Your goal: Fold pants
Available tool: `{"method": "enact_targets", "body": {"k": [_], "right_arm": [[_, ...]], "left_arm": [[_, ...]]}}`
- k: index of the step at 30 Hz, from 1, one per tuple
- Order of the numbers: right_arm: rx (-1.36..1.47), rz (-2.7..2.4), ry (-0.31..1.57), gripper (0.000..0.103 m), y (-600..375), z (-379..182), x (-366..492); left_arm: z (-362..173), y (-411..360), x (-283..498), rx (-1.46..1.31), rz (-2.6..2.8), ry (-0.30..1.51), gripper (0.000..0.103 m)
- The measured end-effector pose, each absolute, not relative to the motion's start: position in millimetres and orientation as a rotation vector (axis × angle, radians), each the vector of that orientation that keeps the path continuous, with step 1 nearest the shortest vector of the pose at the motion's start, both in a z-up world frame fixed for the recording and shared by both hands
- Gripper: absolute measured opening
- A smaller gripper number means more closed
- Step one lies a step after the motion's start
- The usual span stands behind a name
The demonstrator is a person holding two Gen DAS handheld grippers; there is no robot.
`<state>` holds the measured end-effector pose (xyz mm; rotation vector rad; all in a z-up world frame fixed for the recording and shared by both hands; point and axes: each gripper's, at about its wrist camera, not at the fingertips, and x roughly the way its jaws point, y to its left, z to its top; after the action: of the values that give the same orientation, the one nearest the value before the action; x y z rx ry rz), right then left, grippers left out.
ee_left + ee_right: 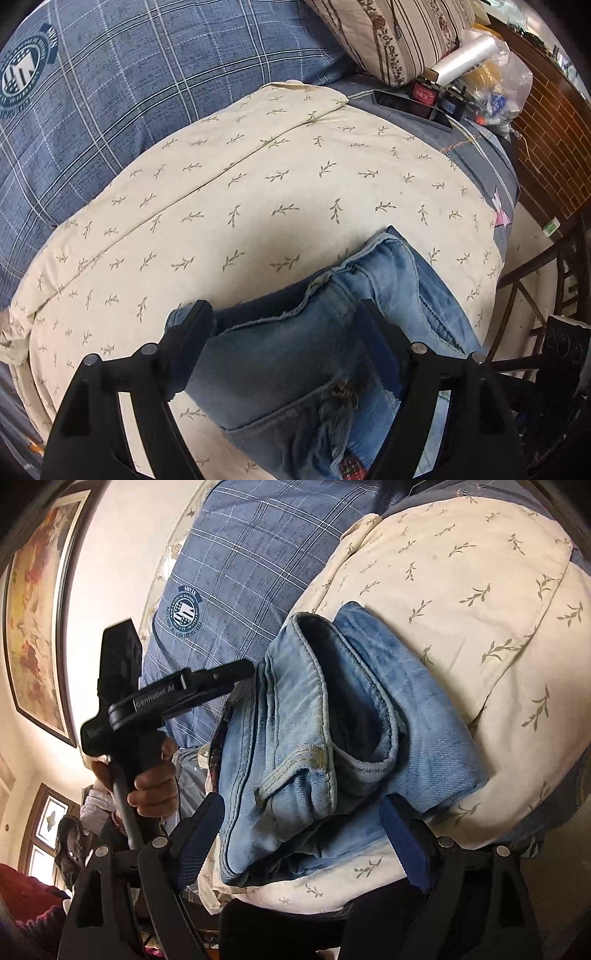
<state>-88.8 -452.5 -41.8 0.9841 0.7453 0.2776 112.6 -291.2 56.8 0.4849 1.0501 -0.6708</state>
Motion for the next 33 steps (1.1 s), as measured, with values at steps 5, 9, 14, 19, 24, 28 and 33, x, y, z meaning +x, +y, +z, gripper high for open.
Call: {"method": "enact_targets", "body": {"k": [5, 9, 14, 19, 24, 28, 33], "right_arm": [[0.987, 0.27, 0.745, 0.088, -452, -44, -86], [0.983, 0.26, 0.723, 0.088, -448, -45, -78], [0.94, 0.244, 0.738, 0.043, -442, -44, -74], [0.947, 0.301, 0.629, 0.038, -446, -17, -84], [0.917, 0.23, 0.519, 0.037, -478, 4, -99], [0.981, 0.144, 0.666, 0.038, -498, -43, -97], [0.904, 0.152, 0.73, 0.042, -491, -49, -93]], "left_arm": [[51, -302, 114, 0.528, -0.689, 1.049, 0.08], [25, -308, 110, 0.546, -0.784, 1.156, 0.084], [21, -297, 86, 0.586, -0.818, 1.06, 0.066], [55, -280, 88, 0.466, -0.856, 1.077, 0.046], [84, -299, 82, 0.371, -0.876, 1.023, 0.047], [41, -340, 81, 0.47, -0.805, 1.069, 0.051], [11, -352, 66, 0.587, -0.71, 0.989, 0.06]]}}
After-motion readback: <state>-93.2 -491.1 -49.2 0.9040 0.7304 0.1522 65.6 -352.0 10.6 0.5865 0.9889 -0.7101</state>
